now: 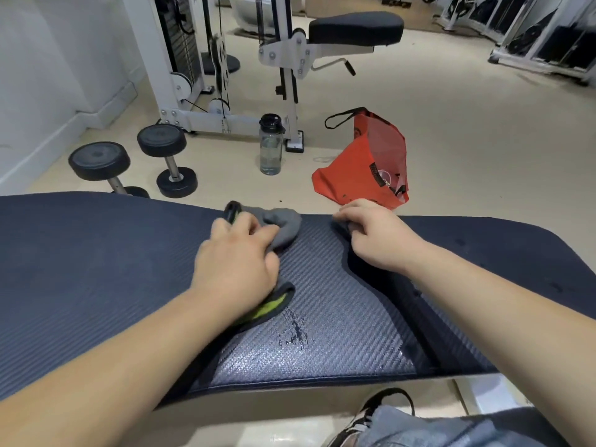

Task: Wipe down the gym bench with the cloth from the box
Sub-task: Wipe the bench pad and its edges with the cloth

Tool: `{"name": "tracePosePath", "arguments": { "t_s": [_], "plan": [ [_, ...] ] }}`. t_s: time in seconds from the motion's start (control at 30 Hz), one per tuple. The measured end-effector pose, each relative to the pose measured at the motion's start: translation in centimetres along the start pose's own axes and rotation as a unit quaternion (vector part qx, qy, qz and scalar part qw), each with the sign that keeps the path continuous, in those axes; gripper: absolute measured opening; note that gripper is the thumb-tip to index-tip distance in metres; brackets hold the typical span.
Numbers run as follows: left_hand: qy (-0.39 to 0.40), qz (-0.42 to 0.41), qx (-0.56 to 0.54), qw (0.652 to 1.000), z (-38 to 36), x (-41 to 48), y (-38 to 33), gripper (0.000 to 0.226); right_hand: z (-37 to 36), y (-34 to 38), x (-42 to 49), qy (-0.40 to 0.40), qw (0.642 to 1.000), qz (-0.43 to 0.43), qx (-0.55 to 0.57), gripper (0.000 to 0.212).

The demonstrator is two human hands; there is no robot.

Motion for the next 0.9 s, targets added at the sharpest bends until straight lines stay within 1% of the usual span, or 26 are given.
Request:
{"name": "tracePosePath", "arguments": {
  "t_s": [0.03,0.07,0.17,0.2,0.23,0.27,0.33,0.37,0.4,0.43,0.5,0.53,0.57,0.6,0.63,0.7,0.73,0.77,0.8,0.87,0.9],
  "plan": [
    [0.004,-0.007,0.0,1.0,0.0,-1.0,-0.5,0.042,0.4,-0.7,-0.1,-0.008,1.0,-0.011,0.005,0.043],
    [0.018,-0.037,-0.012,0.999,-0.3,-2.4,-1.7,0.042,0.6,-1.6,-0.3,-0.013,1.0,-0.025,0.004,0.042],
    [0.08,-0.178,-0.055,0.979,-1.4,-7.1,-6.5,0.042,0.7,-4.5,-0.9,-0.016,0.996,-0.079,-0.042,0.035],
    [0.088,-0.204,-0.052,0.974,-1.7,-7.3,-6.9,0.042,0.7,-5.3,-1.3,-0.015,0.993,-0.099,-0.059,0.034],
    [0.084,-0.202,-0.046,0.975,-1.7,-6.6,-6.6,0.043,0.7,-5.7,-1.6,-0.014,0.991,-0.112,-0.067,0.034],
    [0.071,-0.174,-0.037,0.982,-1.7,-5.6,-5.7,0.043,0.8,-5.8,-1.8,-0.015,0.99,-0.12,-0.066,0.034],
    [0.015,-0.078,-0.008,0.997,-0.9,-3.9,-3.2,0.042,1.4,-5.9,-2.1,-0.016,0.99,-0.126,-0.059,0.036],
    [-0.007,-0.041,0.007,0.999,-0.5,-4.0,-2.6,0.04,1.6,-5.9,-2.2,-0.012,0.99,-0.129,-0.058,0.038],
    [-0.017,-0.036,0.02,0.999,-0.4,-4.6,-3.0,0.039,1.7,-6.1,-2.4,-0.005,0.989,-0.132,-0.06,0.04],
    [-0.011,-0.059,0.025,0.998,-0.5,-5.6,-4.0,0.038,1.6,-6.2,-2.6,0.005,0.989,-0.134,-0.066,0.043],
    [0.049,-0.155,-0.01,0.987,-1.6,-8.3,-6.8,0.04,1.3,-6.5,-2.9,0.023,0.988,-0.134,-0.08,0.047],
    [0.082,-0.188,-0.036,0.978,-2.0,-9.0,-7.4,0.041,1.2,-6.6,-3.0,0.026,0.987,-0.134,-0.083,0.047],
    [0.094,-0.197,-0.053,0.974,-2.0,-8.7,-7.2,0.043,1.2,-6.7,-3.0,0.026,0.987,-0.135,-0.083,0.048],
    [0.088,-0.178,-0.058,0.978,-1.8,-7.6,-6.2,0.045,1.1,-6.7,-2.9,0.026,0.987,-0.135,-0.083,0.048],
    [0.063,-0.135,-0.053,0.987,-1.5,-6.1,-4.8,0.046,1.1,-6.6,-2.9,0.029,0.987,-0.135,-0.084,0.048],
    [-0.004,-0.015,-0.019,1.0,-0.2,-4.0,-2.1,0.043,0.9,-6.5,-2.9,0.035,0.987,-0.132,-0.087,0.049],
    [-0.02,0.008,-0.001,1.0,0.0,-4.2,-2.0,0.043,0.9,-6.4,-3.0,0.035,0.987,-0.132,-0.089,0.049],
    [-0.022,-0.007,0.011,1.0,0.0,-4.8,-3.0,0.043,0.9,-6.3,-3.0,0.033,0.986,-0.133,-0.093,0.048],
    [-0.008,-0.049,0.007,0.999,-0.3,-5.9,-4.6,0.044,1.0,-6.3,-3.0,0.03,0.986,-0.133,-0.097,0.047],
    [0.058,-0.154,-0.041,0.986,-1.5,-8.9,-8.0,0.045,1.1,-6.1,-2.8,0.024,0.985,-0.136,-0.106,0.045],
    [0.081,-0.183,-0.053,0.978,-2.1,-9.4,-8.5,0.045,1.1,-6.0,-2.7,0.022,0.984,-0.139,-0.109,0.044]
  ]
}}
Point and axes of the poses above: each hand's wrist, its own x-axis towards the middle knuckle, its own z-axis out of the back of the hand, y = z × x, the point moved 10 cm from there along x, towards the middle knuckle, and after that the axes turned 14 degrees about -x, right-handed, at the moved point
